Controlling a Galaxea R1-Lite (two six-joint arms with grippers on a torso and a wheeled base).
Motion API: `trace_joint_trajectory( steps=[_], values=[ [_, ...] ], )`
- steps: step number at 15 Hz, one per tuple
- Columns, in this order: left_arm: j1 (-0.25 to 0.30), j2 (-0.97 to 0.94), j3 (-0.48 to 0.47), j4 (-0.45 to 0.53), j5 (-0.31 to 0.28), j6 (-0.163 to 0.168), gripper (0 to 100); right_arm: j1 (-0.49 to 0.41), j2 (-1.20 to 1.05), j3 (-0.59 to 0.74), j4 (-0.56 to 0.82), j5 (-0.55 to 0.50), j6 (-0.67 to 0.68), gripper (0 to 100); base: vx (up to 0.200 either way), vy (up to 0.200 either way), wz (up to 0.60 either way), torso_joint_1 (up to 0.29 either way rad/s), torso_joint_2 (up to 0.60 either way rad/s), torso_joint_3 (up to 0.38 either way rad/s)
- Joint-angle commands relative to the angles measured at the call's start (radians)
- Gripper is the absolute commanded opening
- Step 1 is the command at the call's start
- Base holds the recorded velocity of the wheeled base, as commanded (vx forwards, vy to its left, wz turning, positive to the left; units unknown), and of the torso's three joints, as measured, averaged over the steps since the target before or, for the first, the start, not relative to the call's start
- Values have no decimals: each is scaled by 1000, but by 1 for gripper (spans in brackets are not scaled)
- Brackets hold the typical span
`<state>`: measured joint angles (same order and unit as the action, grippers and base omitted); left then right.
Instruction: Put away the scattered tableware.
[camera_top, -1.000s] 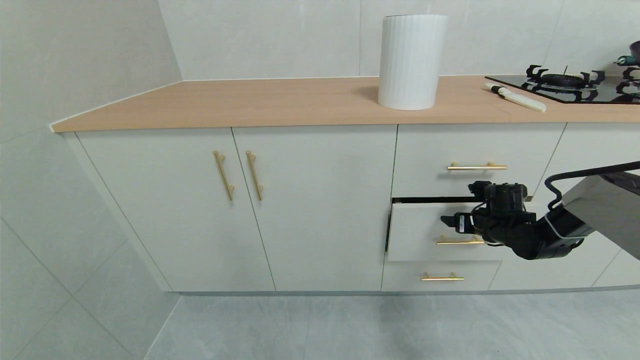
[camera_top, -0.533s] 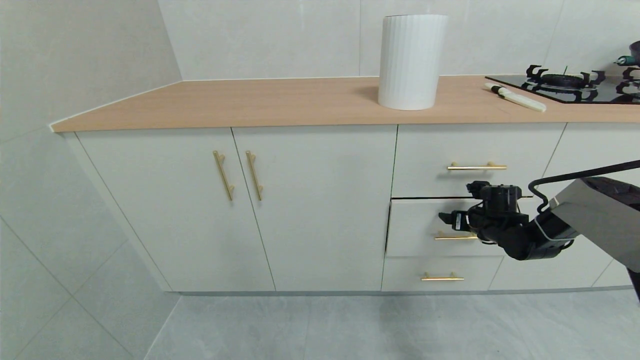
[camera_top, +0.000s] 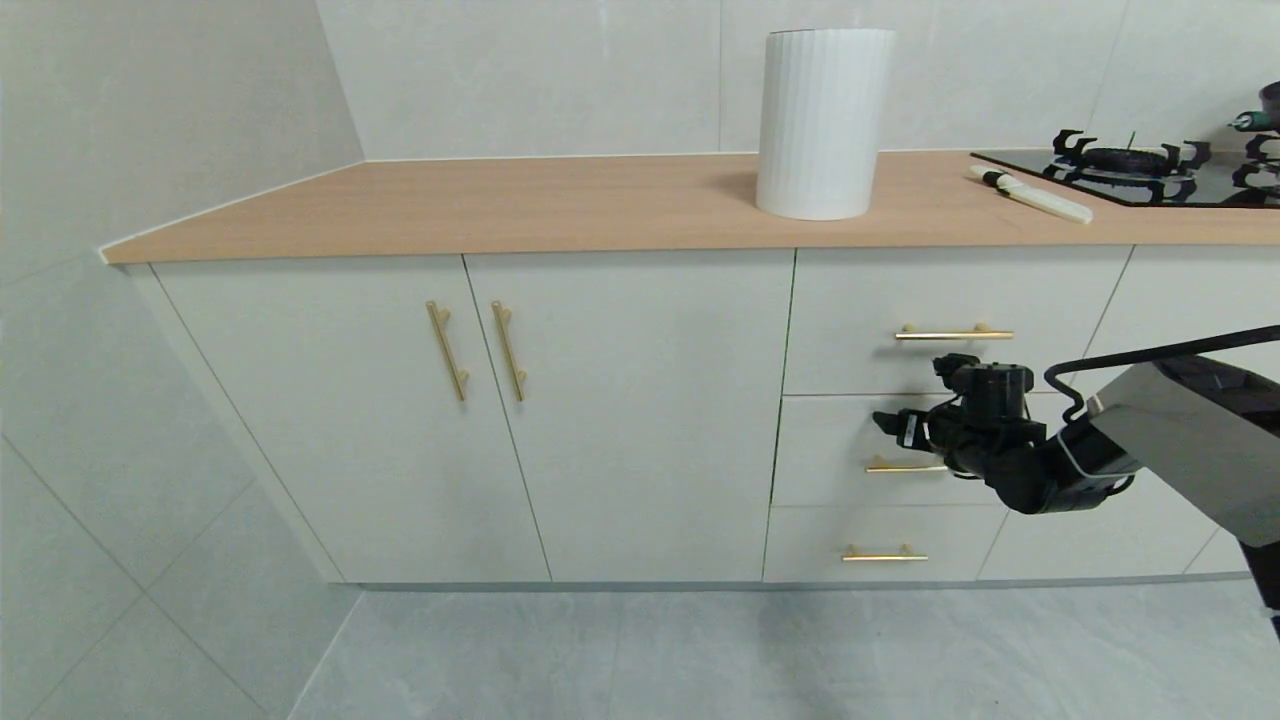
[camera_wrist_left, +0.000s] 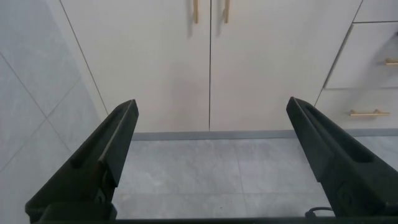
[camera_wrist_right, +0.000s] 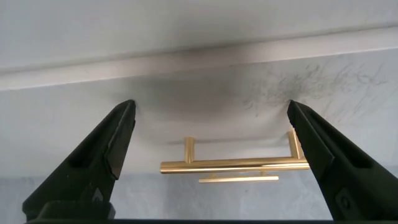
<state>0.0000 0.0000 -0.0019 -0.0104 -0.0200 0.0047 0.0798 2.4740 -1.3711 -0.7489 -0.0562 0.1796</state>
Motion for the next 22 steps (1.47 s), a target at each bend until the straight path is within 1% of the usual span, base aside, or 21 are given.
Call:
trace_joint_trajectory(
  steps=[1, 4, 7, 9, 12, 13, 14, 15, 16, 17, 18, 20, 21, 22],
  values=[
    [0, 2, 0, 0, 0, 0, 100, 3, 20, -29, -1, -17, 14, 100, 0, 0, 0, 0, 0, 0],
    [0, 2, -1, 0, 0, 0, 100, 3, 32, -52, -1, -34, 21, 100, 0, 0, 0, 0, 0, 0],
    [0, 2, -1, 0, 0, 0, 100, 3, 13, -34, 0, -37, 21, 100, 0, 0, 0, 0, 0, 0],
    [0, 2, 0, 0, 0, 1, 100, 3, -18, -3, 0, -33, 20, 100, 0, 0, 0, 0, 0, 0],
    [0, 2, -1, 0, 0, 0, 100, 3, -116, 79, -3, -31, 23, 100, 0, 0, 0, 0, 0, 0],
    [0, 2, -1, 0, 0, 0, 100, 3, -170, 136, -27, -31, 21, 100, 0, 0, 0, 0, 0, 0],
    [0, 2, 0, 0, 0, 0, 100, 0, -248, 239, -75, -33, 21, 100, 0, 0, 0, 0, 0, 0],
    [0, 2, 0, 0, 0, 0, 100, -3, -300, 306, -115, -36, 21, 100, 0, 0, 0, 0, 0, 0],
    [0, 2, 0, 0, 0, 0, 100, -17, -412, 435, -198, -37, 17, 100, 0, 0, 0, 0, 0, 0],
    [0, 2, -1, 0, 0, 0, 100, -20, -492, 507, -221, -44, 17, 100, 0, 0, 0, 0, 0, 0],
    [0, 2, -1, 0, 0, 0, 100, -20, -593, 592, -222, -88, 17, 100, 0, 0, 0, 0, 0, 0],
    [0, 2, 0, 0, 0, 0, 100, -20, -753, 741, -227, -225, 14, 100, 0, 0, 0, 0, 0, 0],
    [0, 2, 0, 0, 0, 0, 100, -20, -842, 805, -227, -266, 15, 100, 0, 0, 0, 0, 0, 0],
    [0, 2, 0, 0, 0, 0, 100, -29, -951, 865, -225, -271, 14, 100, 0, 0, 0, 0, 0, 0]
  ],
)
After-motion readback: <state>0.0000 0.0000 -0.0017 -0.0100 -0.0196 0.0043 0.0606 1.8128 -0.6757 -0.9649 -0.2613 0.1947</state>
